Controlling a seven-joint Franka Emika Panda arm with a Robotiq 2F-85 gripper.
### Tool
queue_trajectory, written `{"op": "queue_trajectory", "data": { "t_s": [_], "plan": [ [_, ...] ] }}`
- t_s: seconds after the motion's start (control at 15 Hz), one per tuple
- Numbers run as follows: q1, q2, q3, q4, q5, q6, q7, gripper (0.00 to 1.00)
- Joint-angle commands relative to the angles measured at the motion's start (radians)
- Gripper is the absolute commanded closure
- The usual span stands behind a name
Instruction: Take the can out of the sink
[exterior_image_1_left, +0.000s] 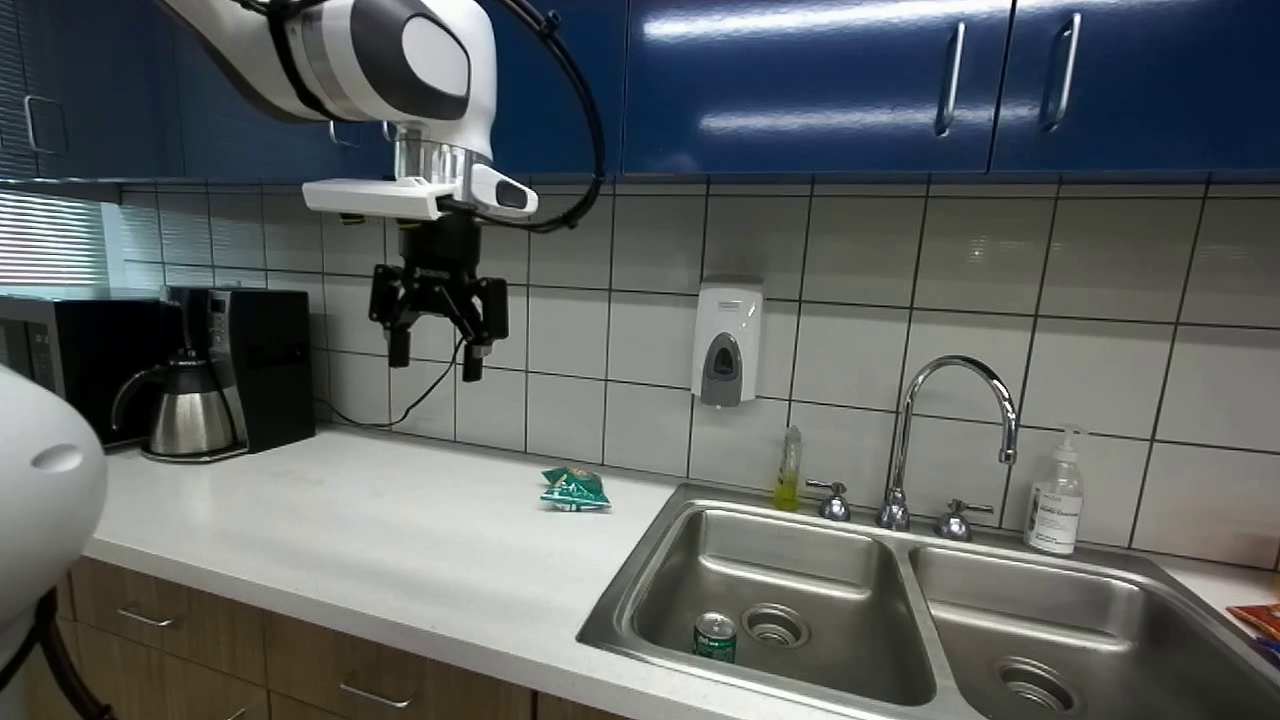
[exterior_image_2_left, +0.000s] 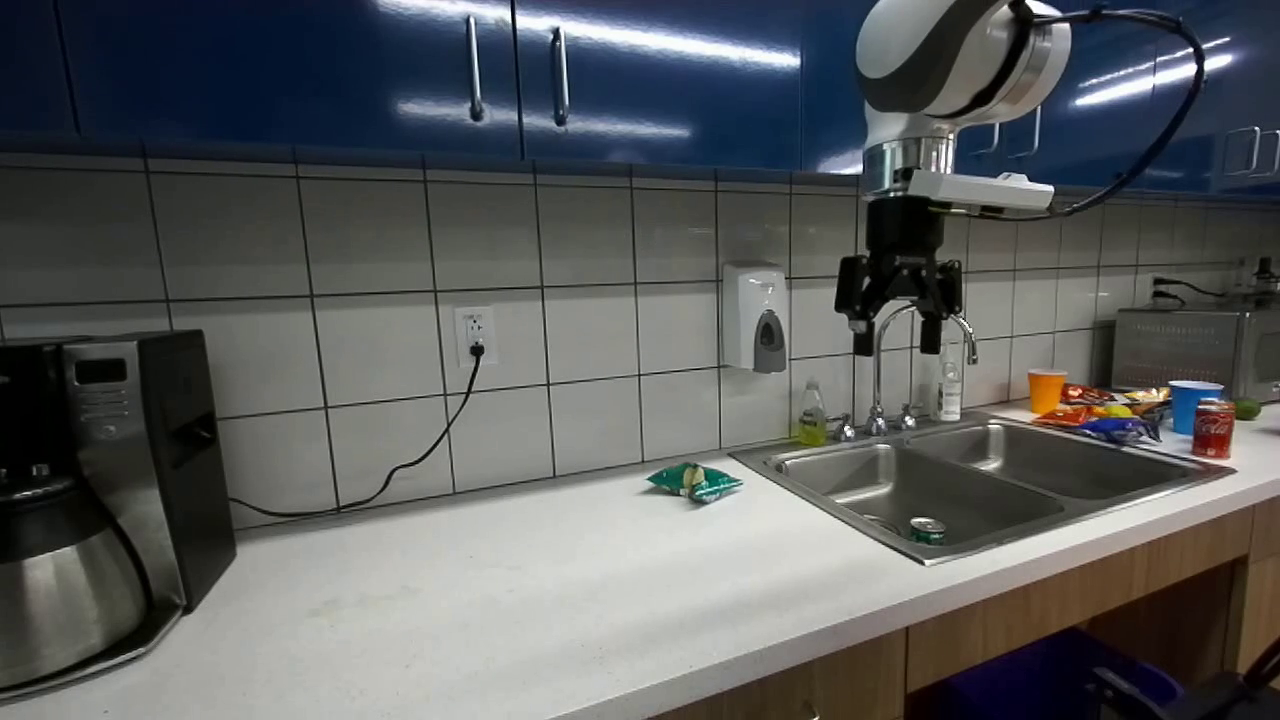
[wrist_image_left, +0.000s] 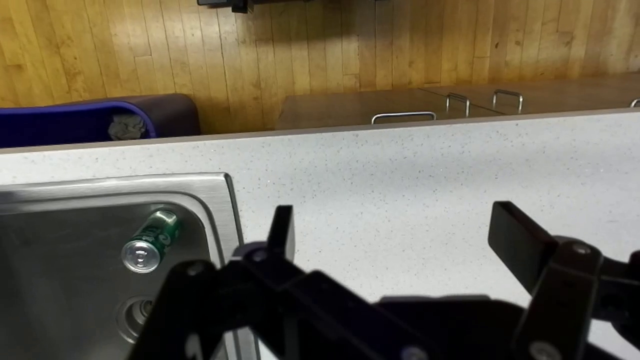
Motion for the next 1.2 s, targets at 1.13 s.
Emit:
{"op": "queue_trajectory", "data": {
  "t_s": [1.13],
  "plan": [
    [-0.169, 0.729, -0.186, 0.372, 0.056, 0.382, -0.021, 0.00]
  ]
}}
